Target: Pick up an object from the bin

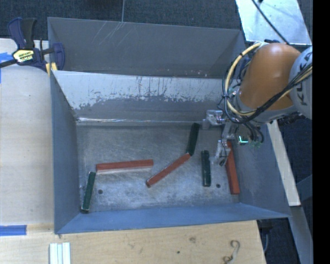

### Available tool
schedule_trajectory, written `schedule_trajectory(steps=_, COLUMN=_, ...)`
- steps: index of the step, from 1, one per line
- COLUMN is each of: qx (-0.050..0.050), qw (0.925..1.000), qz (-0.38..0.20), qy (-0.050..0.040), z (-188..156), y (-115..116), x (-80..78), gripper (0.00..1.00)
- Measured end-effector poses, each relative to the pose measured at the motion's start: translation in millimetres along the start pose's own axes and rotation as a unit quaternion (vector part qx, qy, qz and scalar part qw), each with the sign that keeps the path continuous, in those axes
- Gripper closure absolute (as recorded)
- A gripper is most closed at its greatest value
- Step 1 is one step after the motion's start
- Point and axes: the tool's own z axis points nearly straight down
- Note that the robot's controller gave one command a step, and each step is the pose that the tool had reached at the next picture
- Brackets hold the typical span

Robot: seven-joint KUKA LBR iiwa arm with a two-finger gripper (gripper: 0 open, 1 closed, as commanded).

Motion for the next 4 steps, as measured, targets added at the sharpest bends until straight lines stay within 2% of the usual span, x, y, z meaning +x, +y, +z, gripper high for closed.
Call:
schedule_trajectory(steps=1, qx=0.001, qw=0.9880, qz=-0.154, qy=-0.0038, z=62.0, y=-8.5, x=-26.6, gripper=0.00)
schedule_trajectory(steps=2, qx=0.001, qw=0.9327, qz=-0.361, qy=-0.0034, z=58.5, y=7.1, x=5.6, gripper=0.00)
schedule_trajectory(steps=3, qx=0.002, qw=0.9330, qz=-0.360, qy=-0.0046, z=57.2, y=6.7, x=4.7, gripper=1.00)
schedule_trajectory(steps=4, qx=0.002, qw=0.9383, qz=-0.346, qy=-0.0070, z=-42.2, y=39.0, x=3.0, gripper=1.00)
